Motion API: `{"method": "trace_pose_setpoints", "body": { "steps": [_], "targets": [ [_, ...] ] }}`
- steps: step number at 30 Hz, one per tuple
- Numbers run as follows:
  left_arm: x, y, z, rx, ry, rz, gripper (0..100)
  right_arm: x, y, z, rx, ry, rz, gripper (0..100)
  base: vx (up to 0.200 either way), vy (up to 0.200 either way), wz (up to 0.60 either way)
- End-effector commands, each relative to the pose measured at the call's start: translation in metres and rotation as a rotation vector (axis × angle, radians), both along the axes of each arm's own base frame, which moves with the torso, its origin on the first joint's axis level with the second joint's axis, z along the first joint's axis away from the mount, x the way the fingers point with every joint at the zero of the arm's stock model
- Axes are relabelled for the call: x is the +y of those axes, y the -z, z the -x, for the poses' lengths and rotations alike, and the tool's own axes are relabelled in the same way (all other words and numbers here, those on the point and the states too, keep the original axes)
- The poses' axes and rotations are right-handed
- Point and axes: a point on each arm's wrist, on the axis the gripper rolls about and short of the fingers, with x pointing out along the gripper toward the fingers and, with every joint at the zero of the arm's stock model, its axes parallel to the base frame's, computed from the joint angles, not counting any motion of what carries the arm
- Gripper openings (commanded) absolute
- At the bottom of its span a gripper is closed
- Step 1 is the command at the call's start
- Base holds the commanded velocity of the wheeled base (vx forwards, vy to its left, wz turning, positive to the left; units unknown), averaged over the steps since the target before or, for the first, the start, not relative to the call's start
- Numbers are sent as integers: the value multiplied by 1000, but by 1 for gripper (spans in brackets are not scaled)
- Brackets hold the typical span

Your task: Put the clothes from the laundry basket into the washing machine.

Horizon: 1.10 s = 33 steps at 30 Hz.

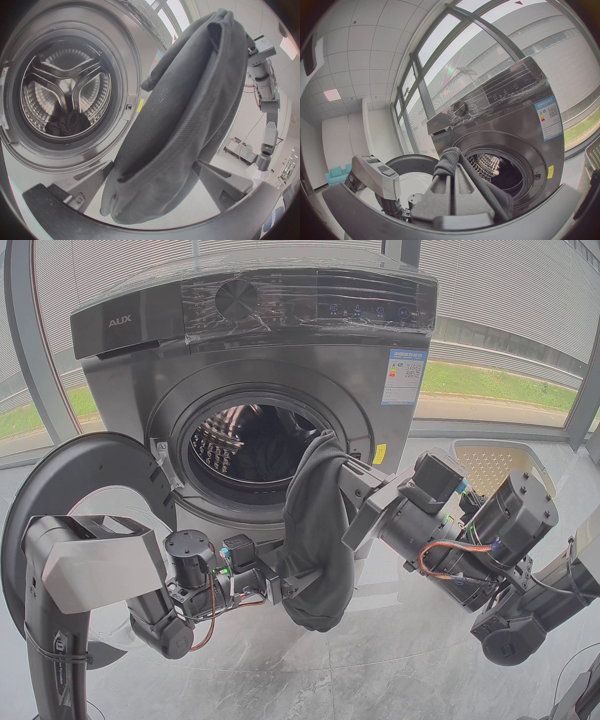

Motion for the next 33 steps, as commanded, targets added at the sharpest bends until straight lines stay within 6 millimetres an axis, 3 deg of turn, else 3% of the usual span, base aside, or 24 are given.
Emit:
{"method": "trace_pose_setpoints", "body": {
  "steps": [1,9,10,18,21,27,33],
  "targets": [
    [-10,28,-19,11,-13,-6,100,2,2,4,6,-12,7,0,0,0,0],
    [-17,45,-38,-15,-95,-4,100,-2,3,3,10,-2,12,0,0,0,0],
    [-17,45,-38,-15,-97,-4,0,-3,3,1,11,4,13,0,0,0,0],
    [-16,32,-27,-20,-86,-5,0,-12,5,-14,11,55,15,0,0,0,0],
    [-7,8,1,7,-55,-12,0,-19,8,-33,10,107,14,0,0,0,0],
    [11,-23,30,-3,-3,-10,0,-23,12,-53,8,148,14,0,0,0,0],
    [36,-62,91,-3,179,9,0,-21,27,-72,29,180,27,0,0,0,0]
  ]
}}
